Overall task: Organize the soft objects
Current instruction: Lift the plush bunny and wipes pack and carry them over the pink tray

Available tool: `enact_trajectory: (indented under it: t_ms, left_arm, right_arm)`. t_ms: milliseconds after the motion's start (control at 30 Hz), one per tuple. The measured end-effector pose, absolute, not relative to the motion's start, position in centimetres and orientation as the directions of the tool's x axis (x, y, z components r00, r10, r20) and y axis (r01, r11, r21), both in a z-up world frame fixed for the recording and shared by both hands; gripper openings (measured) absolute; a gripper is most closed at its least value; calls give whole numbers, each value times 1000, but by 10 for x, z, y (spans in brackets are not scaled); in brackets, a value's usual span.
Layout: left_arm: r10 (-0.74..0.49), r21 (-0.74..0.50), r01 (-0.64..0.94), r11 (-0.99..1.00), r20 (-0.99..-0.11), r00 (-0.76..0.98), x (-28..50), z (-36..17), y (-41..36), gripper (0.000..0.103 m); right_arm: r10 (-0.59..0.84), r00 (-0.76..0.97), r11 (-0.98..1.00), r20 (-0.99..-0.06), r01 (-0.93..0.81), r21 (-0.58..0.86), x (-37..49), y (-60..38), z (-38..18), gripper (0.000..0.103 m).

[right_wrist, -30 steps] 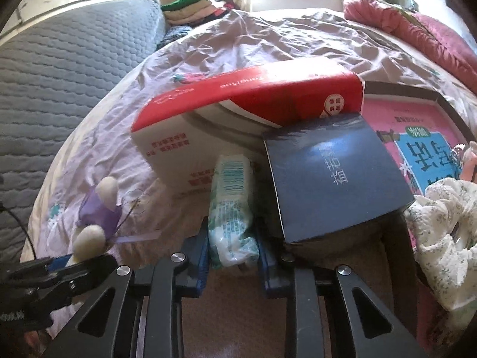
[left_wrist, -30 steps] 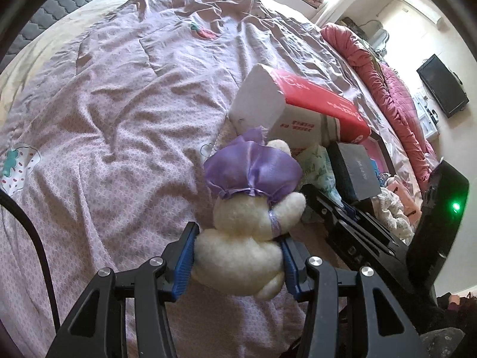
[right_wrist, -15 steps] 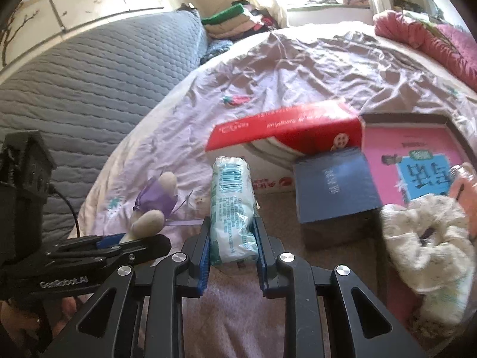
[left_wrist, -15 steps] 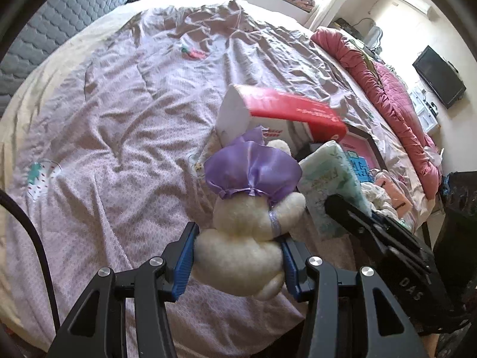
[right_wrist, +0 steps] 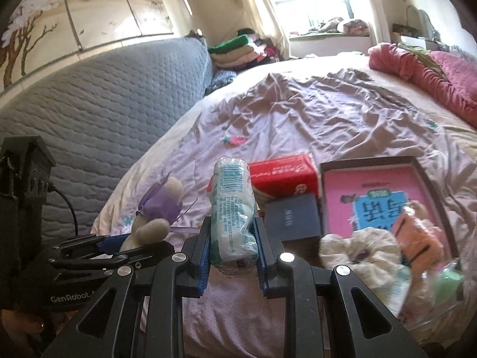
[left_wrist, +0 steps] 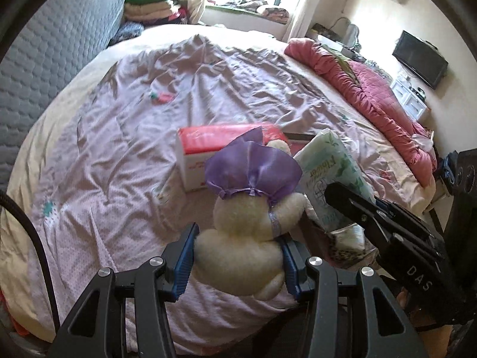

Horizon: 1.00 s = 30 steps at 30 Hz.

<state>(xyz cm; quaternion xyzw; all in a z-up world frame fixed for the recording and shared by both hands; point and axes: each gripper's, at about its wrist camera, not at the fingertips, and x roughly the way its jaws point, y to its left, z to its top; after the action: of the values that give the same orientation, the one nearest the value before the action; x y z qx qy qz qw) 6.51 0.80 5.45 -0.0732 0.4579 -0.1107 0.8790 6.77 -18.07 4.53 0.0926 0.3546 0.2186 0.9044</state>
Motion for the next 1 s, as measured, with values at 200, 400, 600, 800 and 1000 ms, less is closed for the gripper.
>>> enact_trajectory:
  t_ms: [200,400,600,800,1000]
  left_arm:
    - [-261,-199,171,965,-776,574,57,71,-15,51]
    - [-265,-175,207,963,-769,582,50,82,-37,51]
    - [-270,-151,246,958,-764,586,46,90,-60,51]
    - [-280,-134,279,951,-756,591,44,98,-80,51]
    - [-296,-130,309,942,-757,583,42,100,-100,51]
  right_arm:
    - [451,690,891,-567,-308,333,55,-208,65,26]
    - [435,722,896,-539,-287,338,46,-229,80,26]
    - [415,748,903,-518,-265,339,36,-250,90,26]
    - [381,775,916,-503,-246,316,32,-267,97,26]
    - [359,795,922,-489,-221,318,29,-285,102,26]
